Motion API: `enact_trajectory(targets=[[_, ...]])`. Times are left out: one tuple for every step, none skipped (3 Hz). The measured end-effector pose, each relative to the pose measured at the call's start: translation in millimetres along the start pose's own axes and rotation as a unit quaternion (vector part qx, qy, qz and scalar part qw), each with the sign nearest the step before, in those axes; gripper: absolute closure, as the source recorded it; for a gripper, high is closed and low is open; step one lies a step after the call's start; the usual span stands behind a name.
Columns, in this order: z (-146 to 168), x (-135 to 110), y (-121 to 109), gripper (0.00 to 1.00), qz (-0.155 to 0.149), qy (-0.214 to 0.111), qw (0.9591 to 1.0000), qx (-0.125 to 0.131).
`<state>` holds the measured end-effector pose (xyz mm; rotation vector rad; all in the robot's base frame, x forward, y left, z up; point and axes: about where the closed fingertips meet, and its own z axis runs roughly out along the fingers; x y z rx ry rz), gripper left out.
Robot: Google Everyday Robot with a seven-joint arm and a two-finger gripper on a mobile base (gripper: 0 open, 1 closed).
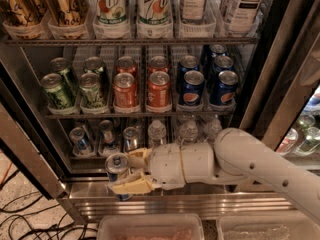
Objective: Pick redbull can from bottom shelf of fridge
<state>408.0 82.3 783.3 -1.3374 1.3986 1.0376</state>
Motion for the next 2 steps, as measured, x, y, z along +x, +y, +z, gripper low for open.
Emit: enact_trajectory(targets=[[-17.6, -39.3, 6.3, 1.00, 0.040, -0.026, 0.9981, -0.040], [-18.2, -42.1, 9.7, 1.00, 0.040, -0.028, 0.9976, -0.048]])
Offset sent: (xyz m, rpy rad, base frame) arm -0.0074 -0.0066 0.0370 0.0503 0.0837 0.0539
